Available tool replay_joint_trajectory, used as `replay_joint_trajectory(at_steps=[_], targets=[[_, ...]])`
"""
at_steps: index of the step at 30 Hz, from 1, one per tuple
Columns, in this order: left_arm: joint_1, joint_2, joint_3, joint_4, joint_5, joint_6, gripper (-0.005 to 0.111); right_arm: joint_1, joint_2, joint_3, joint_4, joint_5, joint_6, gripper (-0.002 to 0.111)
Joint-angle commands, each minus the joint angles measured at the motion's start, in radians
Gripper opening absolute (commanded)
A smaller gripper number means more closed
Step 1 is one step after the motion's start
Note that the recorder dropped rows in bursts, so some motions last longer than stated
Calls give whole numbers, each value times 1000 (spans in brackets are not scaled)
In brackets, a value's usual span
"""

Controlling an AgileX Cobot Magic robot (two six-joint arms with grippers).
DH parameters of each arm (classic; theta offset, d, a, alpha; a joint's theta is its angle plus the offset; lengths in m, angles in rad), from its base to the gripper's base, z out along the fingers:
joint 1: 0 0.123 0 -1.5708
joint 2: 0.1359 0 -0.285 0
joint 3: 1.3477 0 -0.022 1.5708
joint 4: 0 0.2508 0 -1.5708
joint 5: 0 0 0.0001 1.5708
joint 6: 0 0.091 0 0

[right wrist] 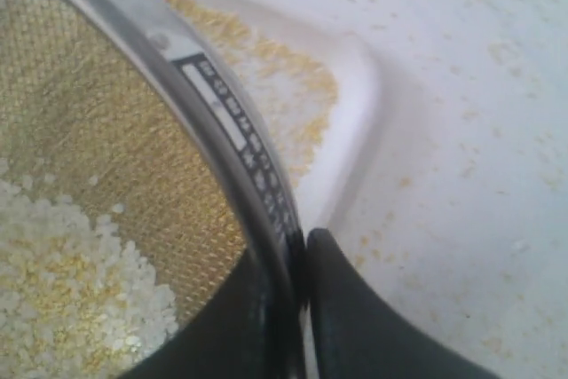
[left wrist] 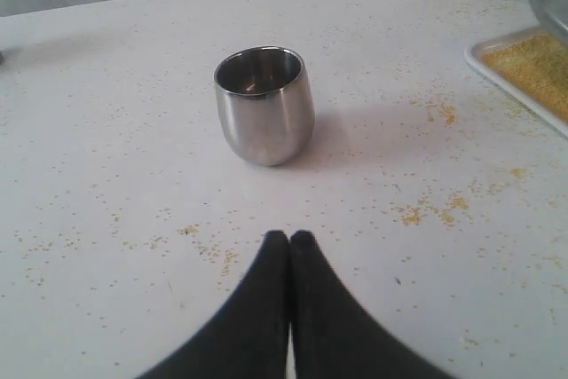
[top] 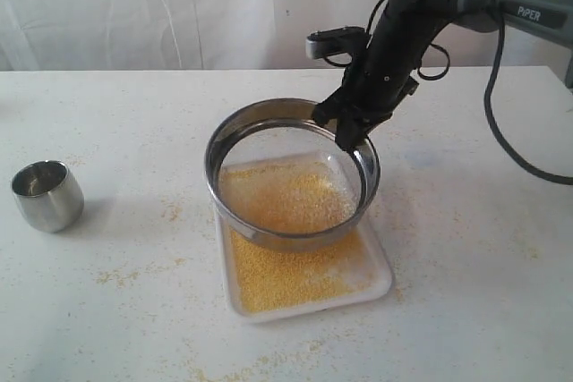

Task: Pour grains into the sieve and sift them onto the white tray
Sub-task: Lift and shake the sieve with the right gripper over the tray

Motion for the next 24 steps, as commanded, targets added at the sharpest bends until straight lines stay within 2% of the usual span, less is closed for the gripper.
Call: replay_joint_trajectory(at_steps=[1, 2, 3, 5, 7, 8, 9, 11, 12, 14, 16, 18, 20, 21, 24], targets=[[2, -4, 4, -14, 0, -1, 0, -7, -16, 0, -89, -53, 187, 0], [2, -4, 4, -14, 0, -1, 0, -11, -17, 0, -102, -68, 300, 0], [2, -4, 4, -14, 0, -1, 0, -13, -17, 0, -77, -52, 306, 0], [2, -4, 4, -14, 0, -1, 0, -11, -17, 0, 75, 34, 86, 0], [2, -4, 4, -14, 0, -1, 0, -3, -19, 2, 124, 34, -99, 0], [2, -4, 4, -14, 0, -1, 0, -1, -23, 2, 78, 34, -82, 0], [2, -4, 4, -14, 0, -1, 0, -1, -28, 0, 6, 29, 15, 0], [2, -4, 4, -14, 0, -1, 0, -12, -35, 0, -123, -99, 307, 0], [2, -4, 4, -14, 0, -1, 0, -15, -37, 0, -112, -97, 345, 0], [2, -4, 4, -14, 0, -1, 0, -17, -37, 0, 29, 34, 115, 0], [2, -4, 4, -14, 0, -1, 0, -4, -35, 7, 96, 34, -87, 0], [2, -4, 4, -14, 0, -1, 0, -4, -40, 7, 20, 34, -7, 0], [2, -4, 4, -14, 0, -1, 0, -12, -42, 7, -116, -56, 255, 0], [2, -4, 4, -14, 0, -1, 0, -16, -42, 7, -126, -58, 329, 0], [2, -4, 4, -14, 0, -1, 0, -6, -33, 9, 60, 34, 7, 0]])
